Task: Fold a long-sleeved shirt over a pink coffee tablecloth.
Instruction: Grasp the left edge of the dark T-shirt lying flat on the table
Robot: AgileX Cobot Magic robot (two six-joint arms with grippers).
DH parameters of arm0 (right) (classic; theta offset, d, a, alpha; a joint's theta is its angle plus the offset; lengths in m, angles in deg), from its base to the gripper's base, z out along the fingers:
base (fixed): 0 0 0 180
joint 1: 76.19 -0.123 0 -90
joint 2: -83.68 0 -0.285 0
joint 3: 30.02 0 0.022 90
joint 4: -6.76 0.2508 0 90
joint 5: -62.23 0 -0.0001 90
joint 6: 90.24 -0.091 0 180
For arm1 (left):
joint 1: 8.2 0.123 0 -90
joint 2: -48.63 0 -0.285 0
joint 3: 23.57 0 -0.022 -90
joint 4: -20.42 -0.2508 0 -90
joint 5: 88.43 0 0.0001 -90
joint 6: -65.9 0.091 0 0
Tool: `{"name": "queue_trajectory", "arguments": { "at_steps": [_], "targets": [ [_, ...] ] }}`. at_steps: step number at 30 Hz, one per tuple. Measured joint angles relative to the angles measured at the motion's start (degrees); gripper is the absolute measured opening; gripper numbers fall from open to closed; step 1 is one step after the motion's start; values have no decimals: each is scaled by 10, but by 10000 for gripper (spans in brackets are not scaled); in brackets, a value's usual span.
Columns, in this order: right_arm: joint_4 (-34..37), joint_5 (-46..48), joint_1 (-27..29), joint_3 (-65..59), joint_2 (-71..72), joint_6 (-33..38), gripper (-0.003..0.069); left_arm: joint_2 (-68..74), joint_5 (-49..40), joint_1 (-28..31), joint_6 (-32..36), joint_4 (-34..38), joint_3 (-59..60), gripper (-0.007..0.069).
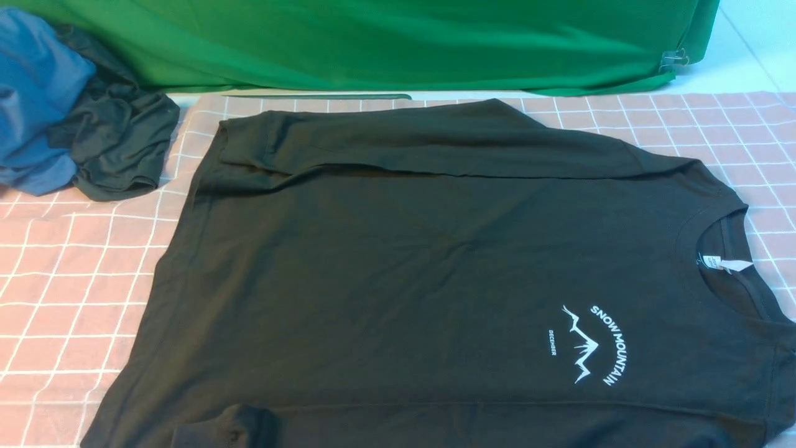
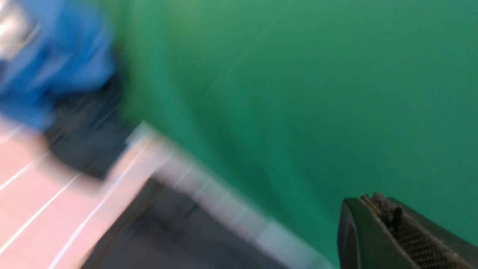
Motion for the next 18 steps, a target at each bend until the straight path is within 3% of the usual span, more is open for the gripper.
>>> {"name": "queue_trajectory", "arguments": {
  "at_steps": [5, 9, 13, 15, 18],
  "targets": [
    [-5, 282, -35, 224, -217, 123, 40, 226, -272, 0, 181, 89, -128, 15],
    [2, 391, -44, 300, -345, 180, 40, 338, -353, -12, 246, 127, -113, 13],
    [42, 404, -45, 289, -406, 222, 40, 365, -335, -89, 246, 124, -60, 13],
    [64, 385, -45, 266, -421, 240, 40, 366, -312, -164, 221, 105, -37, 13],
    [83, 340, -45, 227, -433, 257, 40, 366, -290, -250, 129, 20, -25, 13]
  ]
}}
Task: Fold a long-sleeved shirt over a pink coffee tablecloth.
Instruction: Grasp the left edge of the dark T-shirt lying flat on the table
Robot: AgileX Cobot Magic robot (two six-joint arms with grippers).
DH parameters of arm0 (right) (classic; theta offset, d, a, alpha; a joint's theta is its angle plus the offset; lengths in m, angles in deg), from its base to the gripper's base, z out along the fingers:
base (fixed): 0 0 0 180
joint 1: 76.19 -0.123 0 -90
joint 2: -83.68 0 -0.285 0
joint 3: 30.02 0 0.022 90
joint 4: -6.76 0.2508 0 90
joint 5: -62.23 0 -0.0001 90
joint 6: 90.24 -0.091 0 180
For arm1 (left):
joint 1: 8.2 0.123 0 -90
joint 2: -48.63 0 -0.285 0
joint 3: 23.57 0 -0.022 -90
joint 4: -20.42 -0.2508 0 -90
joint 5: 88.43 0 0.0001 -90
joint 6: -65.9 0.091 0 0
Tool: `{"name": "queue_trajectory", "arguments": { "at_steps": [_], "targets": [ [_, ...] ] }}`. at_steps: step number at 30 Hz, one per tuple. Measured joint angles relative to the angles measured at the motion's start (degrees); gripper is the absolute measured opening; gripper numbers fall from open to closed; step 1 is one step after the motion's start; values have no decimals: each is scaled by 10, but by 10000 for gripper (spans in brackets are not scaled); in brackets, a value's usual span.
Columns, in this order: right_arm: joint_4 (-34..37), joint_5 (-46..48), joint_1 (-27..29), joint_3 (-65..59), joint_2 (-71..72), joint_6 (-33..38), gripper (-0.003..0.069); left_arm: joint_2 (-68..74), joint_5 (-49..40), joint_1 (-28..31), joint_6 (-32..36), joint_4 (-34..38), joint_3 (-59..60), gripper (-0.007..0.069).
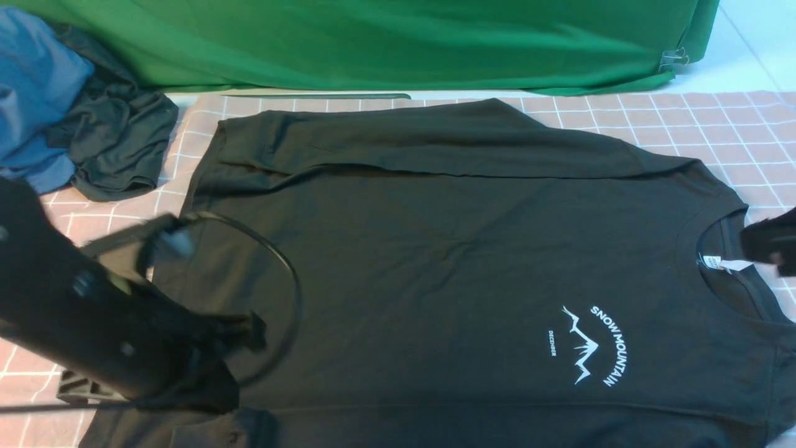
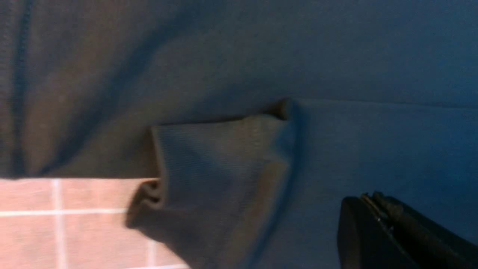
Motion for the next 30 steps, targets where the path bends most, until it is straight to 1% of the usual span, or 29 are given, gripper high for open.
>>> {"name": "queue_trajectory", "arguments": {
  "at_steps": [3, 6, 8, 10, 11, 13, 14, 15, 18, 20, 21, 22, 24, 26, 27, 29, 30],
  "targets": [
    [4, -31, 0, -24, -1, 4, 40, 0, 5, -36, -51, -58, 0, 14],
    [5, -45, 0, -33, -1, 4, 40, 0, 11, -46, -51, -71, 0, 30],
    [6, -54, 0, -33, -1, 4, 40, 3, 15, -46, -41, -76, 0, 74],
    [8, -59, 0, -33, -1, 4, 40, 12, 19, -46, -27, -80, 0, 136],
    [8, -60, 0, -33, -1, 4, 40, 20, 22, -46, -17, -82, 0, 180],
    [9, -62, 0, -33, -1, 5, 40, 44, 25, -46, -2, -82, 0, 267],
    [9, -63, 0, -33, -1, 5, 40, 62, 28, -46, 11, -82, 0, 340],
    [9, -63, 0, -33, -1, 5, 40, 74, 32, -46, 16, -82, 0, 370],
    [9, -63, 0, -33, -1, 5, 40, 116, 63, -46, 44, -82, 0, 508],
    [9, -63, 0, -33, -1, 5, 40, 142, 88, -46, 53, -82, 0, 569],
    [9, -63, 0, -33, -1, 5, 40, 148, 93, -46, 56, -82, 0, 582],
    [9, -63, 0, -33, -1, 5, 40, 156, 100, -46, 58, -85, 0, 591],
    [11, -63, 0, -33, -1, 5, 40, 171, 102, -46, 58, -96, 0, 582],
    [14, -63, 0, -33, -1, 5, 40, 182, 97, -46, 62, -101, 0, 529],
    [14, -63, 0, -33, -1, 6, 41, 183, 94, -46, 63, -101, 0, 521],
    [20, -63, 0, -33, -1, 15, 42, 187, 73, -46, 85, -97, 0, 366],
    [21, -63, 0, -33, -1, 16, 42, 186, 66, -46, 89, -96, 0, 322]
  ]
}}
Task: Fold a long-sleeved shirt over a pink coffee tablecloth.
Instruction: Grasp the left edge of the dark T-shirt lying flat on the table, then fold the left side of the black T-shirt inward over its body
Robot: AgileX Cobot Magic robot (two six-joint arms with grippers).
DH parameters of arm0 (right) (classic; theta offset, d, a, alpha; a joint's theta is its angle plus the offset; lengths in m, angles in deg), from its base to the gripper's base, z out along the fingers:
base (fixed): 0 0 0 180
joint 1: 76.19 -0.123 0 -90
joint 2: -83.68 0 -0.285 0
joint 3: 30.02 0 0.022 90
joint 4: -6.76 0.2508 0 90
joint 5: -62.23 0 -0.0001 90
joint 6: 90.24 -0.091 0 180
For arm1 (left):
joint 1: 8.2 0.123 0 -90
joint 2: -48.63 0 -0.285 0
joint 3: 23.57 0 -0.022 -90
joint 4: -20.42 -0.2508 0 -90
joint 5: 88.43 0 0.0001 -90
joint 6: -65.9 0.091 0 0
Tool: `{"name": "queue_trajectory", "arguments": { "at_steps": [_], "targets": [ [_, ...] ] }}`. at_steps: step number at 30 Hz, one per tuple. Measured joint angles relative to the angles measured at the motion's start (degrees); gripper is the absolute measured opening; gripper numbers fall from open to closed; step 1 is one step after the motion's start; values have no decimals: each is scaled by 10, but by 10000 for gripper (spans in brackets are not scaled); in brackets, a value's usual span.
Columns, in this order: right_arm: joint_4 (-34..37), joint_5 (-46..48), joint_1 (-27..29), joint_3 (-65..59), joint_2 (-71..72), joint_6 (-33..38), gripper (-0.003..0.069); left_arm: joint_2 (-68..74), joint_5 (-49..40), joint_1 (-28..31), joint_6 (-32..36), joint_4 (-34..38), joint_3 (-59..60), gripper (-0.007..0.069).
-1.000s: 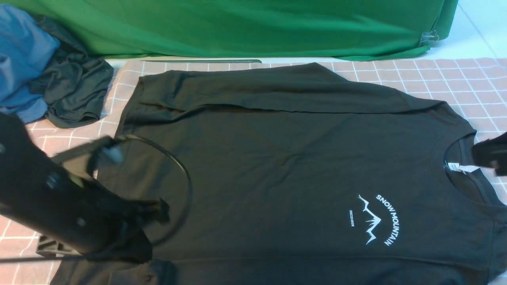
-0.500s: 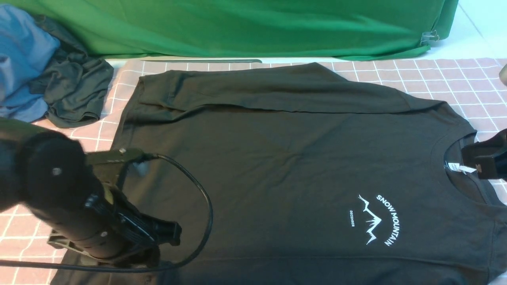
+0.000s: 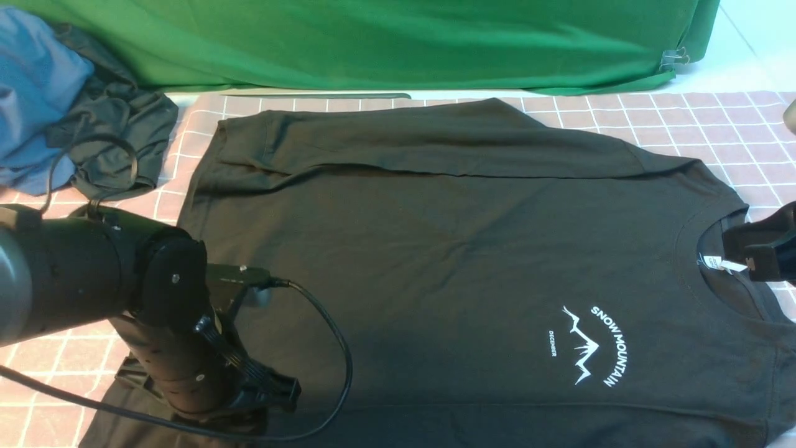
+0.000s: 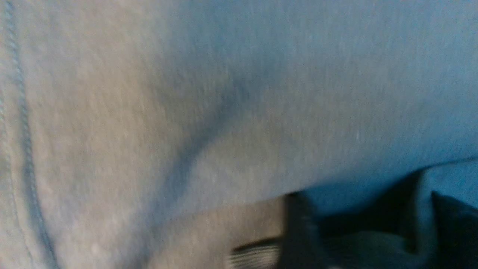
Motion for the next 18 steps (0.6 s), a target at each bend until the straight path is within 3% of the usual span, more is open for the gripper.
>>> {"name": "queue_trajectory", "arguments": {
  "at_steps": [2, 3, 4, 12, 18],
  "targets": [
    [1, 0, 0, 0, 0, 3, 43, -5, -29, 0, 16, 10, -5, 148],
    [2, 0, 0, 0, 0, 4, 43, -5, -33, 0, 19, 12, -7, 135],
    [3, 0, 0, 0, 0, 4, 43, -14, -69, 0, 31, 20, -20, 62],
    [3, -5, 0, 0, 0, 5, 43, -59, -130, 0, 51, 29, -122, 47],
    [3, -9, 0, 0, 0, 5, 44, -63, -123, 0, 53, -34, -203, 47]
  ]
}}
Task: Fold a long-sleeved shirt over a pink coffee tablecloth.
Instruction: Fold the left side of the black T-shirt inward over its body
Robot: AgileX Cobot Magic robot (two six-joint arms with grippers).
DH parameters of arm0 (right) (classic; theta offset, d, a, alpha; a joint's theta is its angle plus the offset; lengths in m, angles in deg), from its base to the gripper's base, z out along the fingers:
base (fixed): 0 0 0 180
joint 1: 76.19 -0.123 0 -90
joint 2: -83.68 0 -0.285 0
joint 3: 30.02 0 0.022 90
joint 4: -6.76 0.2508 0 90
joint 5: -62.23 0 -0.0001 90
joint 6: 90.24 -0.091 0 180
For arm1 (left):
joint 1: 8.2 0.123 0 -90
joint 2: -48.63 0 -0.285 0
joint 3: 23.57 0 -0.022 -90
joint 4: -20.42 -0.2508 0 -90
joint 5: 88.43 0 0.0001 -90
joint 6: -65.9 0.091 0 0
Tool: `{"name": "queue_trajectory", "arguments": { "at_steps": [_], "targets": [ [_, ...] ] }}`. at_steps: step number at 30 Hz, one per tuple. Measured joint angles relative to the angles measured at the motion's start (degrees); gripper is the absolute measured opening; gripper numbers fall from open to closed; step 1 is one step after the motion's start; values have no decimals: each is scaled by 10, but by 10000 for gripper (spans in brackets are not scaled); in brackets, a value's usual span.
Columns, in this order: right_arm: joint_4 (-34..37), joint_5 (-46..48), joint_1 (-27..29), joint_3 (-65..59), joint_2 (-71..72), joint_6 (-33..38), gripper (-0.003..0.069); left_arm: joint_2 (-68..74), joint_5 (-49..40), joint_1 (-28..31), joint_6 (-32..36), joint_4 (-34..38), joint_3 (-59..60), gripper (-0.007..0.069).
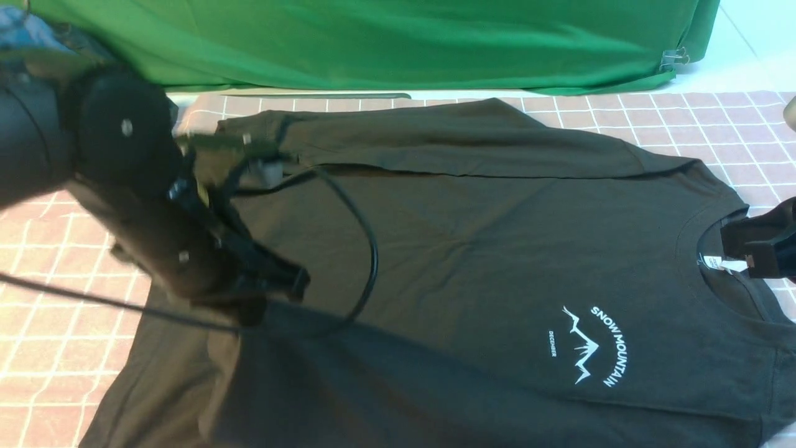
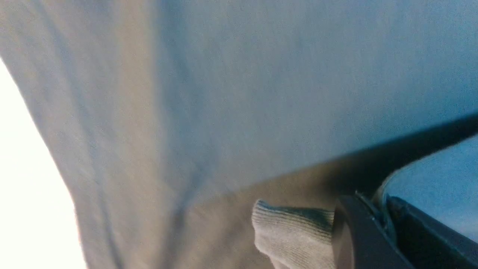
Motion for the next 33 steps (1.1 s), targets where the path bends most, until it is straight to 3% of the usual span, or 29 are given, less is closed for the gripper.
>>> {"name": "queue_trajectory", "arguments": {
  "at_steps": [13, 24, 30, 33],
  "targets": [
    [0, -9, 0, 0, 0, 0, 51, 123, 38, -1, -9, -163, -63, 47],
    [0, -17, 0, 0, 0, 0, 52, 174, 88, -1, -22, -225, -67, 55],
    [0, -17, 0, 0, 0, 0, 58, 186, 107, -2, -83, -324, -67, 201],
    [1, -13, 0, 0, 0, 0, 60, 184, 104, -2, -175, -368, -67, 286]
  ]
}}
